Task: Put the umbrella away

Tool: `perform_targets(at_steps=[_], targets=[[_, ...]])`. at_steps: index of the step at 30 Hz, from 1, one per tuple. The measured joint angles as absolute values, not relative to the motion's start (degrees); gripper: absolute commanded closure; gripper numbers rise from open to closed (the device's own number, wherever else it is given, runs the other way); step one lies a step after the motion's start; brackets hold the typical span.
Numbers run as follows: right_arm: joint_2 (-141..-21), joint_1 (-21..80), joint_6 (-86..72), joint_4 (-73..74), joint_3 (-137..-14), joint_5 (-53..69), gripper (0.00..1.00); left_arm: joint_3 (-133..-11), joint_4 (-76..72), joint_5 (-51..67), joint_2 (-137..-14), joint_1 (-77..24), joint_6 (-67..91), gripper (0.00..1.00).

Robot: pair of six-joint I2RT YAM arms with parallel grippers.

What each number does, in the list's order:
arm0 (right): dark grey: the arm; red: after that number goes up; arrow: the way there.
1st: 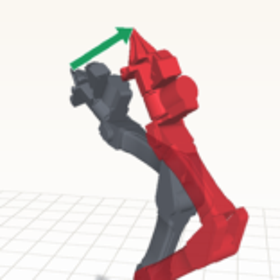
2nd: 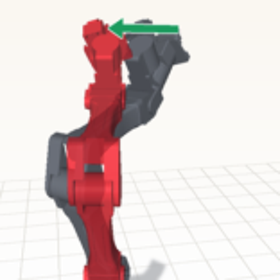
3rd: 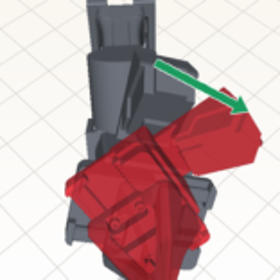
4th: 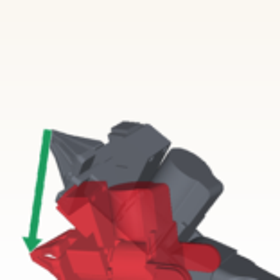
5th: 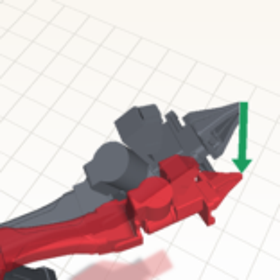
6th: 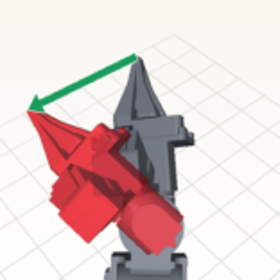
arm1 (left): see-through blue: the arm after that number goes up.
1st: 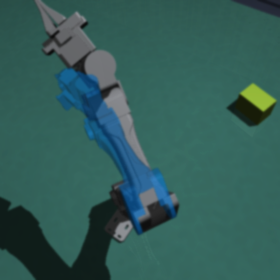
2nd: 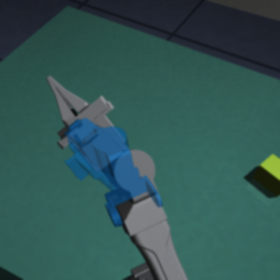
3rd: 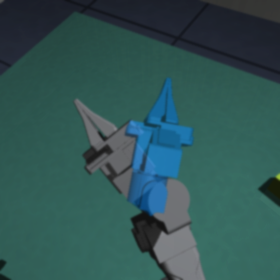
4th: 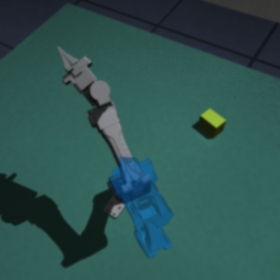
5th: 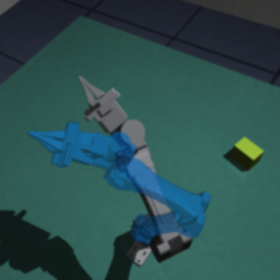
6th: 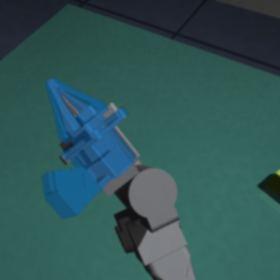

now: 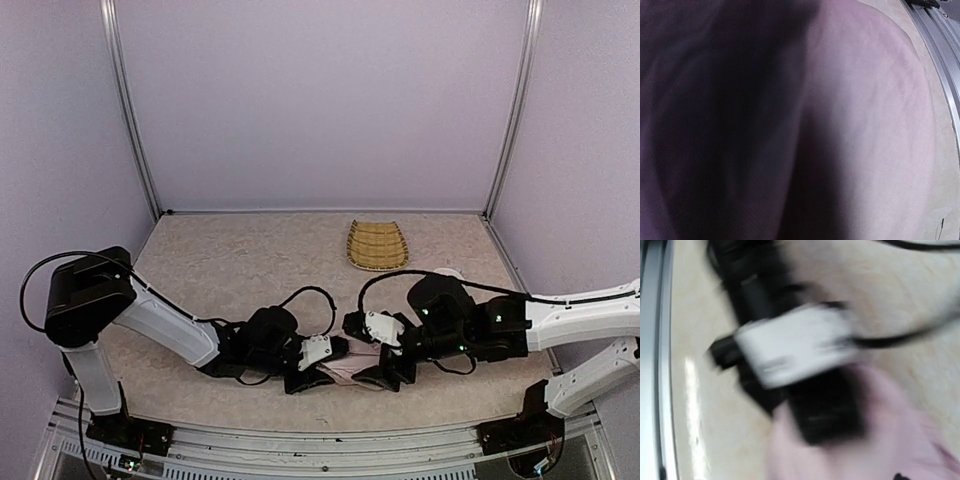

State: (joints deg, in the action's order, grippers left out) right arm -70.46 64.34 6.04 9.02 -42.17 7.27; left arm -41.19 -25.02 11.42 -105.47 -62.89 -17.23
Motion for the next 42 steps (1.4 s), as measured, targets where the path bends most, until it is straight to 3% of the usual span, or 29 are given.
perform_targets(at_steps=[4,11,13,16,18,21,23,28,31,36,42], targets=[[-72.14,70.04,15.18,8.19,-39.05,-1.02,0.11,-43.24,-23.14,14.44,-106.52,-61.87,-16.25,0.79],[-83.24,70.74,26.02,2.63,-37.19,-13.67,0.11,-45.25,-20.25,19.0,-107.24,-60.36,-15.2,0.79],[-86.7,70.74,28.67,-0.67,-36.73,-17.34,0.14,-45.52,-19.55,19.94,-107.24,-60.12,-15.29,0.79],[-90.5,70.74,30.65,-4.43,-37.28,-20.4,0.27,-46.11,-17.91,22.06,-107.24,-59.86,-15.92,0.78],[-91.98,70.89,30.92,-4.84,-38.24,-20.51,0.38,-46.72,-16.6,22.9,-107.26,-59.48,-16.4,0.69],[-93.84,71.13,30.35,-4.01,-39.9,-20.32,0.6,-47.03,-15.29,24.4,-107.2,-58.35,-16.84,0.39],[-95.2,71.11,29.74,-3.62,-41.1,-19.57,0.68,-46.5,-15.07,25.65,-106.85,-57.6,-16.95,0.27],[-96.79,71.09,28.6,-1.98,-43.38,-17.08,0.75,-39.18,-19.94,26.68,-101.75,-55.88,-14.72,0.21],[-96.86,70.7,27.7,0.45,-44.62,-14.61,0.77,-32.05,-26.44,26.04,-96.66,-53.91,-12.12,0.11],[-97.03,69.17,25.8,4.64,-46.63,-10.46,0.78,-18.33,-44.25,21.65,-86.06,-51.59,-6.7,0.15],[-98.5,66.19,23.83,13.15,-52.12,-0.36,0.77,-8.6,-52.97,13.28,-67.53,-54.57,-5.78,0.4]])
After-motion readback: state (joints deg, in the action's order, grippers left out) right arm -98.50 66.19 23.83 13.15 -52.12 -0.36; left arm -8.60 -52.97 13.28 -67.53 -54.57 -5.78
